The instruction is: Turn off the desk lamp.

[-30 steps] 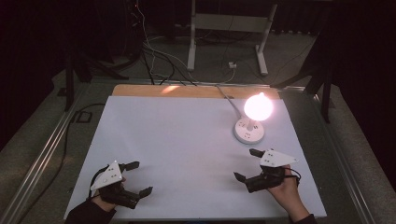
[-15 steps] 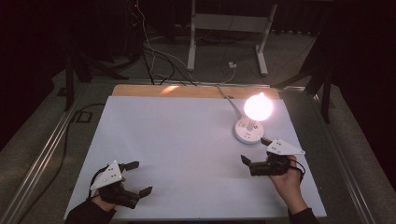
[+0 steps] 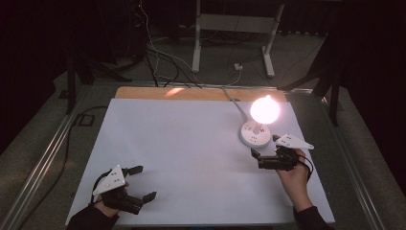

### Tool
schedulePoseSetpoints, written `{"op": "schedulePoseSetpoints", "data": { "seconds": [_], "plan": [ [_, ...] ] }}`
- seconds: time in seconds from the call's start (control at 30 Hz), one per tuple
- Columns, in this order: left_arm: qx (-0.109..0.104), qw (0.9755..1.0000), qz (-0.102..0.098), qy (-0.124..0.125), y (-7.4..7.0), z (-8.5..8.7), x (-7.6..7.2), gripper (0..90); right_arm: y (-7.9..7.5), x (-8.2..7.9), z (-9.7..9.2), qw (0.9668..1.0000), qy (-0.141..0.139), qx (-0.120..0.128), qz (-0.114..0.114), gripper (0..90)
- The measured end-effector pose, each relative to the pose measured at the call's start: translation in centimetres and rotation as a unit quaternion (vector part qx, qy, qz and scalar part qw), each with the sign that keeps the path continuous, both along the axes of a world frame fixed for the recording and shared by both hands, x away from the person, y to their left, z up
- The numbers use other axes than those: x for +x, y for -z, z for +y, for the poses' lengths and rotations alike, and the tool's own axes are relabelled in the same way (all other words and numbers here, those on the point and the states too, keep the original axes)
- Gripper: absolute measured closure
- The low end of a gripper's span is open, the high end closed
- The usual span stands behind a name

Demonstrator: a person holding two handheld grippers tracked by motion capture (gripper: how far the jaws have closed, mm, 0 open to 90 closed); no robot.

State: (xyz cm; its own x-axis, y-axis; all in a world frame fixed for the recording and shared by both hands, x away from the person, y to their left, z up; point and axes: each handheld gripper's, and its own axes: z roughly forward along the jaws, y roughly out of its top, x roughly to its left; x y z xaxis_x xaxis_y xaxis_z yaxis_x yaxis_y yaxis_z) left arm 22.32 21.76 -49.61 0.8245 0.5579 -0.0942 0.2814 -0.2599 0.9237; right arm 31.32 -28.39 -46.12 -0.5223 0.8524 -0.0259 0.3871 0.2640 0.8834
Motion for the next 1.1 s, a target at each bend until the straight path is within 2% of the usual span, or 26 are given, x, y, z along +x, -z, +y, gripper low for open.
{"op": "schedulePoseSetpoints", "data": {
  "seconds": [0.13,0.17,0.33,0.5,0.6,0.67,0.7,0.77,0.83,0.87,0.9,0.93,1.1],
  "plan": [
    [-0.002,1.0,0.0,0.0,0.0,0.0,0.0,0.5,0.1,0.9,-0.1,1.0,0.005,0.003,0.002,0.0],
    [-0.002,1.0,0.001,-0.001,0.0,0.0,0.0,0.5,0.1,1.2,-0.2,0.9999,0.003,0.008,0.008,0.0],
    [-0.002,1.0,0.001,0.0,0.0,0.0,0.0,0.5,0.2,2.4,-0.3,0.9999,0.011,-0.005,0.009,0.0],
    [-0.002,1.0,0.001,0.0,0.0,0.0,0.0,0.5,0.6,3.7,-0.6,0.9994,0.017,0.003,0.03,0.0],
    [-0.001,1.0,0.003,0.0,0.0,0.0,0.0,0.5,1.0,4.3,-0.9,0.9989,0.021,-0.007,0.041,0.0],
    [-0.002,1.0,0.002,0.001,0.0,0.0,0.0,0.5,1.2,4.7,-1.2,0.9986,0.026,0.003,0.047,0.0],
    [-0.002,1.0,0.002,0.001,0.0,0.0,0.0,0.5,1.3,4.8,-1.3,0.9982,0.031,0.009,0.051,0.0],
    [-0.003,1.0,0.003,0.0,0.0,0.0,0.0,0.5,1.5,5.1,-1.3,0.9978,0.045,0.005,0.049,0.0],
    [-0.001,1.0,0.003,0.0,0.0,0.0,0.0,0.5,1.7,5.3,-1.4,0.9968,0.062,-0.006,0.049,7.2],
    [-0.001,1.0,0.003,0.0,0.0,0.0,0.0,0.5,1.7,5.3,-1.4,0.9968,0.062,-0.006,0.049,7.2],
    [-0.003,1.0,0.003,0.0,0.0,0.0,0.0,0.5,1.8,5.4,-1.6,0.9961,0.072,-0.004,0.05,15.4],
    [-0.003,1.0,0.003,0.0,0.0,0.0,0.0,0.5,1.8,5.4,-1.7,0.9956,0.074,-0.003,0.057,19.5],
    [-0.004,1.0,0.004,0.0,0.0,0.0,0.0,0.5,2.0,5.7,-2.0,0.9941,0.095,-0.014,0.051,28.1]
  ]
}}
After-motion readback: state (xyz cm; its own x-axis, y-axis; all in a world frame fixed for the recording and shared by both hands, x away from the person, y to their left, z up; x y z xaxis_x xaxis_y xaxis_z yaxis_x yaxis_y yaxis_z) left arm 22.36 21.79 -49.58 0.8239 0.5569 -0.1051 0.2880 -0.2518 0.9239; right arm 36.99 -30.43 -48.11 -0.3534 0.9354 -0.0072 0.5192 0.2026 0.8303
